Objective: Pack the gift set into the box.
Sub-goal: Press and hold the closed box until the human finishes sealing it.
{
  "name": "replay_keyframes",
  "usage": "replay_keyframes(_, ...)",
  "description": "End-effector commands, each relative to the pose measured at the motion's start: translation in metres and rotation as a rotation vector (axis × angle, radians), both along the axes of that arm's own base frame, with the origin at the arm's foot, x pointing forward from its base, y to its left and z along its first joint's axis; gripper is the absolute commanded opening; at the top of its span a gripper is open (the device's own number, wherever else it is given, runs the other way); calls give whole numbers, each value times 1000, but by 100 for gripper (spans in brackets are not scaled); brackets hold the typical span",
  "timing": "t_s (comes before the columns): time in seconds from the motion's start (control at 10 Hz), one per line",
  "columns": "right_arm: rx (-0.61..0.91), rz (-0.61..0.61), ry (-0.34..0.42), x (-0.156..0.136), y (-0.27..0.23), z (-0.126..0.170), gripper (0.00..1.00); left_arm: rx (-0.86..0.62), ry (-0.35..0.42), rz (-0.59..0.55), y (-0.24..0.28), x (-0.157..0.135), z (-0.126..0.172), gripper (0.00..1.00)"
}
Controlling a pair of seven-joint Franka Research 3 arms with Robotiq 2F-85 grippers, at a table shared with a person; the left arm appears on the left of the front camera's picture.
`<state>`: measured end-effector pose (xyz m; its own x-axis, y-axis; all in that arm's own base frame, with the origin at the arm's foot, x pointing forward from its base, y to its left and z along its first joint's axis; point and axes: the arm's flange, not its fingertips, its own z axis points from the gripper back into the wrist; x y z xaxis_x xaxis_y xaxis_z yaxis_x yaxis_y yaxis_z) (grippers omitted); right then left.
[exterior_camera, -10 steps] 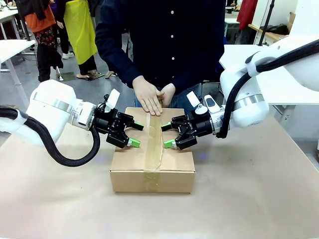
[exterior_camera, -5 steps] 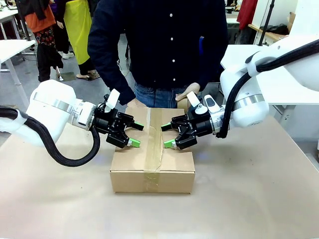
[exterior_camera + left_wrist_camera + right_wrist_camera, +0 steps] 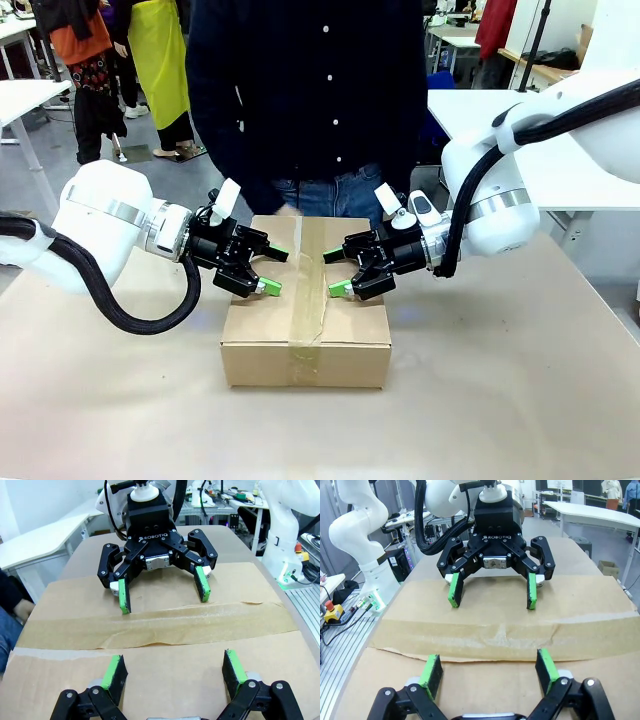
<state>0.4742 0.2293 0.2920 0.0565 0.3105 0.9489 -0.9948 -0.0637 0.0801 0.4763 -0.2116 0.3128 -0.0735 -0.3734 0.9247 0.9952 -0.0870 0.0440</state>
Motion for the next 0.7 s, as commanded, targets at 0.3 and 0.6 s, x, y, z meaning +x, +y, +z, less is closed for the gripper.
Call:
replay_keyframes(0.3,-4,-3,1,0,1,-1,100,-4,-8,-5,2,-2,-4,100)
replay_keyframes(0.6,-4,-3,1,0,1,-1,100,-4,-8,-5,2,-2,-4,100)
